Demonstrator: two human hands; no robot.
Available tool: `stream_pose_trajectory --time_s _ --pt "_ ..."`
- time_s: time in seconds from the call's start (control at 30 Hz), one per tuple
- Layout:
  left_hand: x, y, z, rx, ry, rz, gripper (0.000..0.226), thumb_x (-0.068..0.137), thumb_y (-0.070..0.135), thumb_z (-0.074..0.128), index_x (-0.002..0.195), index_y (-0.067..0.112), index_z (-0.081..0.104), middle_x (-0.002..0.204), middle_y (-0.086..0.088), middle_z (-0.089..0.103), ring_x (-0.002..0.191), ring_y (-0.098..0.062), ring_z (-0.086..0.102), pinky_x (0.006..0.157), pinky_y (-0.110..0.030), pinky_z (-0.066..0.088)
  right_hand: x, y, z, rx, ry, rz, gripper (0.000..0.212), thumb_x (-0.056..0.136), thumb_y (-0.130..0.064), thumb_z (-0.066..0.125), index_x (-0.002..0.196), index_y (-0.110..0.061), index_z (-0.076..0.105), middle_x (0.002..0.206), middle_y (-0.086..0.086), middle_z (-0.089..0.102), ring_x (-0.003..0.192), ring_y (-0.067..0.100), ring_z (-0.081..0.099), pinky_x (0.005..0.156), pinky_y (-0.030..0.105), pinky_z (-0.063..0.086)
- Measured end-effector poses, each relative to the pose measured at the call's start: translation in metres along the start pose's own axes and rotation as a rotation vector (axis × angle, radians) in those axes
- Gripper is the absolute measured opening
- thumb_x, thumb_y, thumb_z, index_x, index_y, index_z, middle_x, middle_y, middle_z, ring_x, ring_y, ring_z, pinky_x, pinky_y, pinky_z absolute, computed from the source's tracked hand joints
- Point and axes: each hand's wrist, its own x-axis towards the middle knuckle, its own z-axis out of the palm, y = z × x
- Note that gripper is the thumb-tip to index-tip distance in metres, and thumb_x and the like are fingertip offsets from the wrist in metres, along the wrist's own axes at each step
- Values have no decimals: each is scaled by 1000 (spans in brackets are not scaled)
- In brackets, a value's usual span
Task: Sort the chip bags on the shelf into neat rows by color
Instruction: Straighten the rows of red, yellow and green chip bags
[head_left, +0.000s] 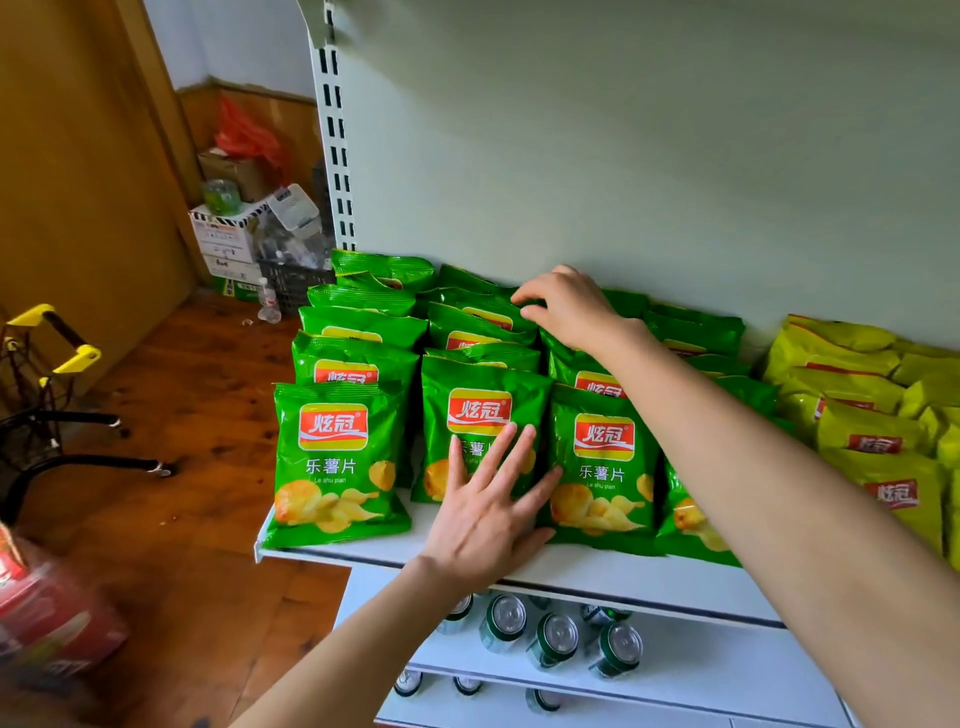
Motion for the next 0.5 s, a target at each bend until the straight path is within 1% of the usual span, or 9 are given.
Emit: stream_pose_trajectory --time_s 0.07,0.13,0.2,0.27,0.37,0.5 --pt "-2 0 0 1 14 3 55 82 55 41 126 28 59 147 -14 33 136 -31 27 92 -70 15 -8 2 -3 125 76 4 33 92 -20 54 125 -18 56 125 12 55 118 28 47 98 33 34" --pt "-2 0 0 18 25 16 55 82 54 41 125 26 60 147 -12 30 136 -30 26 92 -70 15 -19 6 -11 193 157 -12 31 92 -18 55 122 -14 59 124 8 59 117 24 49 94 27 34" --pt "-1 1 0 32 43 37 54 83 52 40 126 25 58 146 -12 30 137 -29 26 92 -70 16 -33 12 -18 214 219 -11 28 91 -16 55 118 -10 61 121 5 62 115 22 50 88 21 31" --pt "-2 3 -3 30 60 53 51 85 48 40 128 24 51 146 -14 35 137 -28 27 93 -69 17 -48 18 -25 225 276 -3 26 91 -16 56 115 -9 63 118 5 63 113 23 51 84 19 29" --pt "-6 4 -17 21 94 54 49 82 42 42 128 24 45 142 -16 45 136 -29 28 95 -67 18 -68 21 -28 259 323 5 25 90 -14 57 113 -8 64 117 7 64 112 23 54 86 20 31" --pt "-25 -19 -44 4 131 -9 46 83 38 44 127 23 45 142 -17 44 137 -30 27 98 -67 15 -87 7 -21 349 325 14 25 89 -10 59 112 -5 64 115 9 64 110 21 57 89 19 34"
